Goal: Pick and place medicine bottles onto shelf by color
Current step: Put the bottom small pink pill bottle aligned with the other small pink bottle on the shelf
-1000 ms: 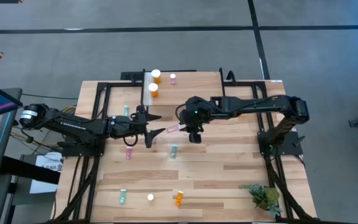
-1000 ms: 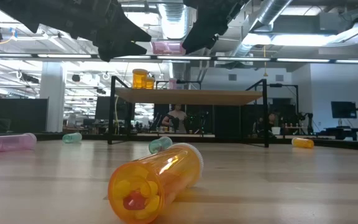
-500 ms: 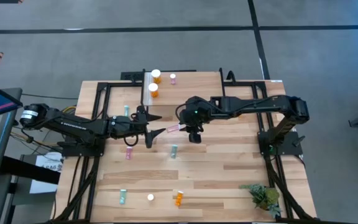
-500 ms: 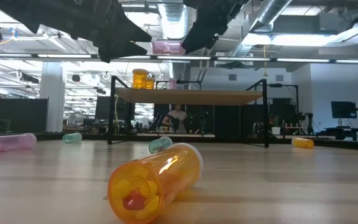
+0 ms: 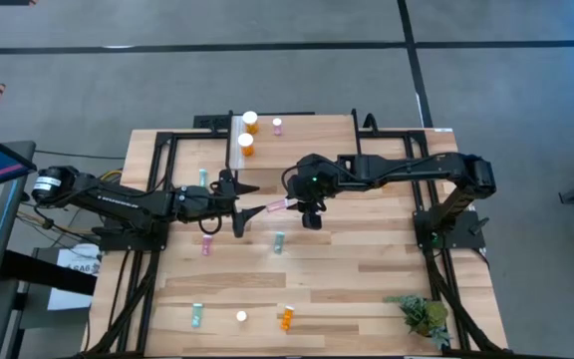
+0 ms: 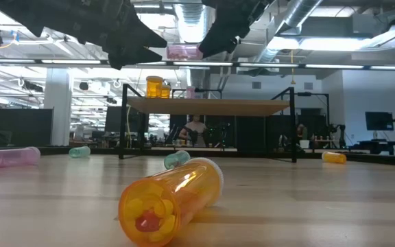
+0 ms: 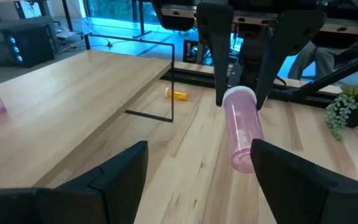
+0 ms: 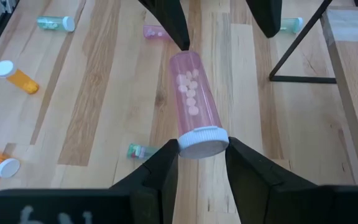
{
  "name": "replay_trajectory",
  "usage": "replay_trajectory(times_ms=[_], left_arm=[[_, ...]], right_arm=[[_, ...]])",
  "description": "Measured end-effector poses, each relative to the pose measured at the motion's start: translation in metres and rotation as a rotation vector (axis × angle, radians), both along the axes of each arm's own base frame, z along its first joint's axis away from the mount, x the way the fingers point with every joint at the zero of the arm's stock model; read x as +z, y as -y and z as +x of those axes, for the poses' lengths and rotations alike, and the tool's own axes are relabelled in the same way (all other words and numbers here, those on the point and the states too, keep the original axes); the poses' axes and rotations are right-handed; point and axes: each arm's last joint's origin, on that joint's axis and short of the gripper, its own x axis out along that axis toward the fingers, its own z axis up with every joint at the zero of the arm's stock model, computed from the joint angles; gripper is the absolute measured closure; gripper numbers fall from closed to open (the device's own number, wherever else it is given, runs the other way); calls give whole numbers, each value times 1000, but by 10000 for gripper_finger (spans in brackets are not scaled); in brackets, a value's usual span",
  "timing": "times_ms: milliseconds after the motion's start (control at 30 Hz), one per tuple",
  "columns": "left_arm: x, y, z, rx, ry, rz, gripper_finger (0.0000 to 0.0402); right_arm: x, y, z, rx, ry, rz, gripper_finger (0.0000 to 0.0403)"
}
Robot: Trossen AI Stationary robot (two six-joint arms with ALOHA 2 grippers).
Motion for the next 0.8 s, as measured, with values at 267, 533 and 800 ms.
replay_trajectory(times_ms=[267, 533, 800], left_arm=[[-2, 0, 0, -1, -17, 1, 132], [-2, 0, 0, 2, -17, -3, 132], [-2, 0, -1, 2, -22, -3, 132]], right_arm=[[2, 0, 2, 1, 35, -3, 260], [5, -1, 5, 5, 72, -1, 259], [8, -1, 7, 25, 114, 12, 258]])
